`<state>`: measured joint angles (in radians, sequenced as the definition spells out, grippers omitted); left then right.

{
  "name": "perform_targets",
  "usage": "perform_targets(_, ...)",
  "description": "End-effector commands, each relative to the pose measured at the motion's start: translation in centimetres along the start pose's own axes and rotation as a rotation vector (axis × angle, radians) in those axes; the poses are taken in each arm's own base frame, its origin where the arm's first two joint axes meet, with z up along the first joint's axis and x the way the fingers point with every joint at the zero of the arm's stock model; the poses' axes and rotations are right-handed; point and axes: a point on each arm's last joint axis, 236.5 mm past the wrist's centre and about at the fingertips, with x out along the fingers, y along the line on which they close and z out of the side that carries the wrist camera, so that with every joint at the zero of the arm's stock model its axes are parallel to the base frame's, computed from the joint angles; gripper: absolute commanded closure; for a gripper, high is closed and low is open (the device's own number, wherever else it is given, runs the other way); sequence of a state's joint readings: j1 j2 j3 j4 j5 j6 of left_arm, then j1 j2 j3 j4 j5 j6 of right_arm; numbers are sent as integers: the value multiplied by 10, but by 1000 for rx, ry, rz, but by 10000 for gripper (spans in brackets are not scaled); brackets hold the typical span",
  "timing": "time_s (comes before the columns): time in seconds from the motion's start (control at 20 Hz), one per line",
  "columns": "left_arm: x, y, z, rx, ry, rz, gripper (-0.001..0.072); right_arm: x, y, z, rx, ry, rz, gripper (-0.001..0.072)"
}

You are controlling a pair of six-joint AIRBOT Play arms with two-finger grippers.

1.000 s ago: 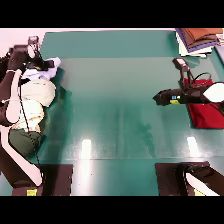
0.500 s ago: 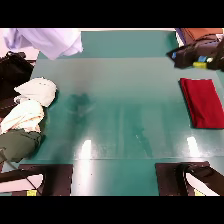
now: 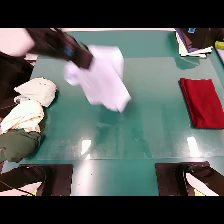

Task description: Fold the shirts.

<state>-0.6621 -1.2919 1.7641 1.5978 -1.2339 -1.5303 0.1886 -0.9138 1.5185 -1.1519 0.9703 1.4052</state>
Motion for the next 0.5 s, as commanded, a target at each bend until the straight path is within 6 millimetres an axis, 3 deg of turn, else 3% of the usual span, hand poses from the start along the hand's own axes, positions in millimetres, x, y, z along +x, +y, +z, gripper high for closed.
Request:
perform_targets(0.0, 56, -60, -41, 4, 104, -139, 39, -7, 4, 5, -7, -17, 4, 696)
perform_targets(0.1, 66, -34, -37, -39, 85, -80, 39, -13, 6, 8, -11, -27, 5, 696)
perform_targets(0.2, 70, 15, -33, -153, 58, -6, 40, -15, 7, 9, -13, -32, 5, 696)
perform_targets(0.3, 80, 65, -51, -305, 95, 42, 40, -15, 7, 7, -12, -24, 7, 696)
perform_targets(0.45, 121, 99, -100, -549, 196, -30, 40, -11, 6, 3, -9, -8, 7, 696)
